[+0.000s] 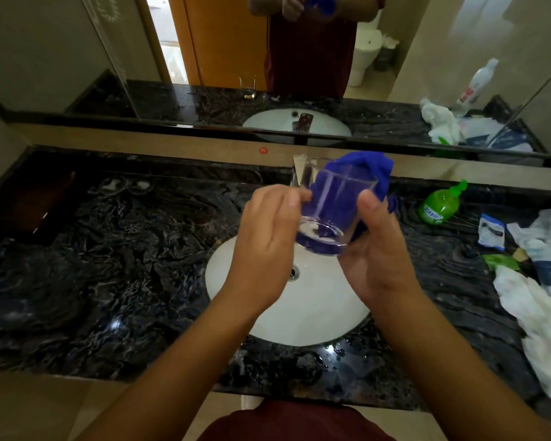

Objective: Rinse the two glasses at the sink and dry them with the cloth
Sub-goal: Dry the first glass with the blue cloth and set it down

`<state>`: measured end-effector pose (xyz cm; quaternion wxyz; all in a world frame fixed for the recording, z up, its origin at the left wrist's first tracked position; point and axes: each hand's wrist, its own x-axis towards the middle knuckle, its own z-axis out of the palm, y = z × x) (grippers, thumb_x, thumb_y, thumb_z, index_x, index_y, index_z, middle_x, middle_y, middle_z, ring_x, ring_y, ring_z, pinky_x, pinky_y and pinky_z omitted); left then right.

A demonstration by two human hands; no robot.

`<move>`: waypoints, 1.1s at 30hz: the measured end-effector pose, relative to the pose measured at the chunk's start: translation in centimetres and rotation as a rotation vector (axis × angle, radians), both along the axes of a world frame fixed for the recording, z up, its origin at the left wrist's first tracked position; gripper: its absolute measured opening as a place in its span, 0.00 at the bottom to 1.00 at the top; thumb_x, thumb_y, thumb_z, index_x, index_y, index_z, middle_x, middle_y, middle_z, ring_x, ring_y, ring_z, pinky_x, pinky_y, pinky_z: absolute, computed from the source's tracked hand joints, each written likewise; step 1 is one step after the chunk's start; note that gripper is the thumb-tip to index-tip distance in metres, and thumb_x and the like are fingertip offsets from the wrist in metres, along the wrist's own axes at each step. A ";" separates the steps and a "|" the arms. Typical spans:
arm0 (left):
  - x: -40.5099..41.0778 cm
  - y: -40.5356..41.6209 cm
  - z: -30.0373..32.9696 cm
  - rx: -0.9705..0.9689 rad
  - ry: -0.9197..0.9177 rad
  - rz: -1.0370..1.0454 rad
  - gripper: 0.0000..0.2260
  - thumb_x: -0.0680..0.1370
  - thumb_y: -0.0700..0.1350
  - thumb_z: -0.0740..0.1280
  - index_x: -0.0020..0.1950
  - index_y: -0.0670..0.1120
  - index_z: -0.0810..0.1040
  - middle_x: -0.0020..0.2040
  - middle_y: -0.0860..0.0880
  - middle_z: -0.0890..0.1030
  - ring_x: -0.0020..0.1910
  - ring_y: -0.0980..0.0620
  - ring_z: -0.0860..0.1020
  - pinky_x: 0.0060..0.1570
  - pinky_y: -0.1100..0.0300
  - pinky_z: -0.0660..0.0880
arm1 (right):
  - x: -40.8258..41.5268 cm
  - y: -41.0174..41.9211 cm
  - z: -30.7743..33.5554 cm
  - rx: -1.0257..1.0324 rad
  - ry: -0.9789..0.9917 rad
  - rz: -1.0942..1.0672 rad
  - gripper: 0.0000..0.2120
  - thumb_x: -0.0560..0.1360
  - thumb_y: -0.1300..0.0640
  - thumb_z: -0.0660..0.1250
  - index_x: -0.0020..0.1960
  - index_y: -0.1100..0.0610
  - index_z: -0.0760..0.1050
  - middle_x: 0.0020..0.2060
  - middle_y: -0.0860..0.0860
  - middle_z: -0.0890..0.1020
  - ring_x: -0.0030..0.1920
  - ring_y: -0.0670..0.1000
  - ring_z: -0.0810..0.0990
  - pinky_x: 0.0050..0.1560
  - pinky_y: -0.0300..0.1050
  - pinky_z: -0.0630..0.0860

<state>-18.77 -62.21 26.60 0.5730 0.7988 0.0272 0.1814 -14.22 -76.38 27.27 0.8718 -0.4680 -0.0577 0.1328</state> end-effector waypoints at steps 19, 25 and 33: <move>-1.1 6.5 2.5 -0.100 0.234 -0.452 0.12 0.80 0.50 0.67 0.50 0.40 0.83 0.35 0.41 0.86 0.36 0.44 0.86 0.47 0.48 0.82 | -0.4 2.5 0.5 -0.496 0.109 0.215 0.24 0.70 0.51 0.79 0.62 0.62 0.80 0.54 0.62 0.86 0.54 0.61 0.86 0.57 0.58 0.84; -2.4 6.9 1.3 -0.628 0.219 -0.087 0.11 0.80 0.48 0.66 0.43 0.42 0.79 0.32 0.45 0.85 0.30 0.50 0.84 0.37 0.59 0.82 | -0.4 4.8 -0.3 -0.105 0.342 0.009 0.18 0.78 0.48 0.71 0.64 0.58 0.80 0.59 0.58 0.86 0.61 0.60 0.85 0.66 0.62 0.78; -3.7 7.1 -1.3 -1.254 0.236 0.110 0.16 0.84 0.52 0.61 0.49 0.42 0.82 0.43 0.44 0.88 0.38 0.51 0.88 0.36 0.60 0.83 | -3.3 6.9 -0.8 -0.515 -0.326 -0.123 0.14 0.81 0.58 0.68 0.62 0.42 0.81 0.61 0.49 0.83 0.62 0.49 0.82 0.61 0.43 0.79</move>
